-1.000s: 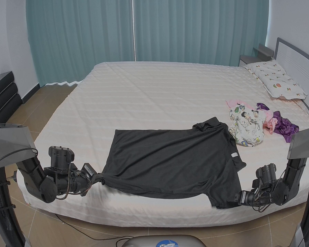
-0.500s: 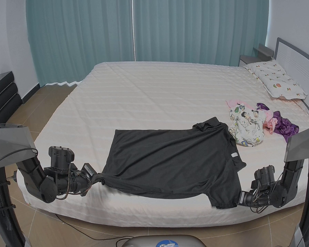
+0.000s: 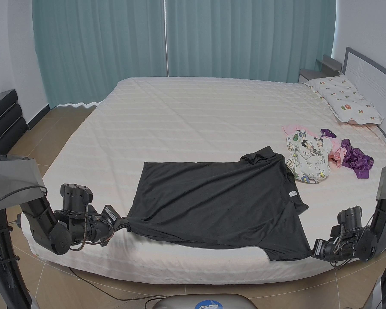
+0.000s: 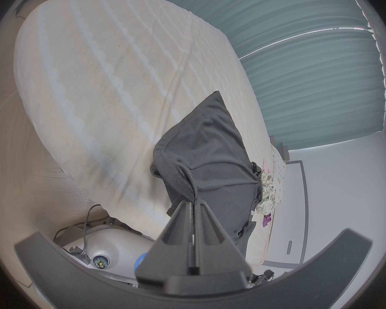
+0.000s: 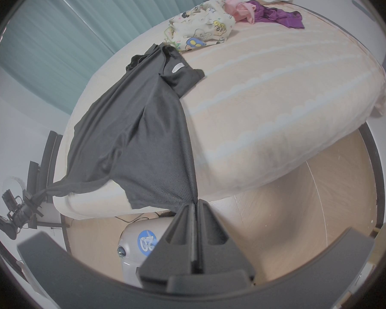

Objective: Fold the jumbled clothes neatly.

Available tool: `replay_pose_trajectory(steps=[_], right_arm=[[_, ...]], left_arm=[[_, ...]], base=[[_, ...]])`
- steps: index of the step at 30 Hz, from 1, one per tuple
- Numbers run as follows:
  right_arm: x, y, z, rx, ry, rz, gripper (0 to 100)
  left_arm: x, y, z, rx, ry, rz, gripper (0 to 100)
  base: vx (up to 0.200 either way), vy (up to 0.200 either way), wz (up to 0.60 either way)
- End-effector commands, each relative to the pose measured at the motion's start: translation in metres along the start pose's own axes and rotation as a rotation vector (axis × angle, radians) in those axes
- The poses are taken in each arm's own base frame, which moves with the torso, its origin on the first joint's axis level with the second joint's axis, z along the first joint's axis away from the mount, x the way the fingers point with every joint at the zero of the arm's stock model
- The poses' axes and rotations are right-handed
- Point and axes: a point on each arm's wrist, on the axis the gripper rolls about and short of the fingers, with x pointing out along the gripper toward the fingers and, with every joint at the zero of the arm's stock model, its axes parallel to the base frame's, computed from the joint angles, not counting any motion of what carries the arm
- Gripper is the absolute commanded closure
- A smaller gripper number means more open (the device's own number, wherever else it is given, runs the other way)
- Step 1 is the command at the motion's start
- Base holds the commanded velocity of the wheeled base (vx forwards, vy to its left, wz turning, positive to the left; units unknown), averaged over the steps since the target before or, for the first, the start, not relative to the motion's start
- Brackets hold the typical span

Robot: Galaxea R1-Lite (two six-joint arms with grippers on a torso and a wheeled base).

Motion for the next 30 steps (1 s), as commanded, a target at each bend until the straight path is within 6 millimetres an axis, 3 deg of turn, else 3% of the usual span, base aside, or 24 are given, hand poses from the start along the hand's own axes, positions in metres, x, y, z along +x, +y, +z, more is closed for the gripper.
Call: replay_pose_trajectory(steps=[1, 8, 19, 30], right_arm=[[-0.028, -0.007, 0.001, 0.032, -0.067, 0.012, 100], [-0.06, -0.01, -0.008, 0.043, -0.129, 0.026, 100], [-0.088, -0.005, -0.012, 0.032, -0.19, 0.054, 100], [-0.092, -0.006, -0.006, 0.034, -0.214, 0.045, 100]], left_arm=[[-0.004, 0.002, -0.002, 0.004, -0.007, -0.011, 100], [-0.026, 0.002, -0.018, 0.13, -0.04, -0.064, 100], [-0.054, 0.012, -0.037, 0.376, -0.034, 0.002, 100], [-0.071, 0.028, -0.055, 0.496, 0.036, 0.066, 100]], base=[[0.0, 0.0, 0.0], [0.0, 0.0, 0.0], [0.0, 0.0, 0.0], [0.0, 0.0, 0.0]])
